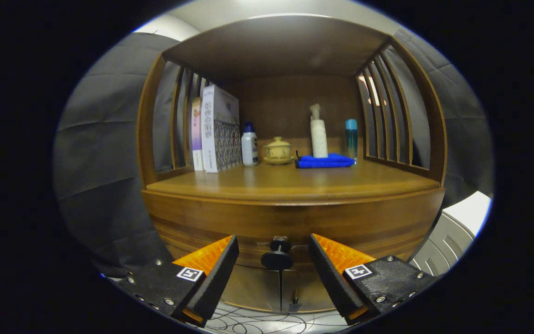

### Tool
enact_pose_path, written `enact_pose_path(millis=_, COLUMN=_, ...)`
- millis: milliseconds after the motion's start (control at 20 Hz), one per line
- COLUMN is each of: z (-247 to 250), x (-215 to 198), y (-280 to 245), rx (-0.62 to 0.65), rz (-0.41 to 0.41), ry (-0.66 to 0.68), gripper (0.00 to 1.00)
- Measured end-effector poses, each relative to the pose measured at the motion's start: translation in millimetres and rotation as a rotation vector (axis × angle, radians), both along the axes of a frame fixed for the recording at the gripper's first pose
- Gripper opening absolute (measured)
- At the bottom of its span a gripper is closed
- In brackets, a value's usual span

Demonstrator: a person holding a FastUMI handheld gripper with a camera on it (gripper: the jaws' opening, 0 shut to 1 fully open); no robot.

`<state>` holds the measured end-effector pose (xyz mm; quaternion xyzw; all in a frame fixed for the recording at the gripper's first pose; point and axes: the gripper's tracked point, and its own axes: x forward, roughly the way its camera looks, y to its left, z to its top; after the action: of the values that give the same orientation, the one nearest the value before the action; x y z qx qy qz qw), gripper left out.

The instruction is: Pull open the drawer, take out the items inside it, and place them on the countertop above the cabinet.

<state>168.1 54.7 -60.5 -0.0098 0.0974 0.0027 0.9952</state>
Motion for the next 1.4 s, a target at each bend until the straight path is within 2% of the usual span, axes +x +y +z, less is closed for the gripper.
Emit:
enact_pose_path(millis=200, z=-20, x=8, y=-5, rx=0.022, rz=-0.019, ry=0.057, gripper=0.82)
enact_pose_path(millis=300, z=-27, x=11, y=-8, rx=0.03, rz=-0.034, ry=0.085, gripper=0.72)
enact_pose_path(millis=450, z=-29, x=12, y=-5, rx=0.055, rz=-0.032, ry=0.095, gripper=0.49)
enact_pose_path(millis=700, z=-29, x=10, y=-5, rx=0.05, rz=-0.046, ry=0.088, gripper=0.37)
enact_pose_path(millis=1400, z=-32, x=-52, y=3, rx=0.049, rz=-0.045, ry=0.095, gripper=0.37)
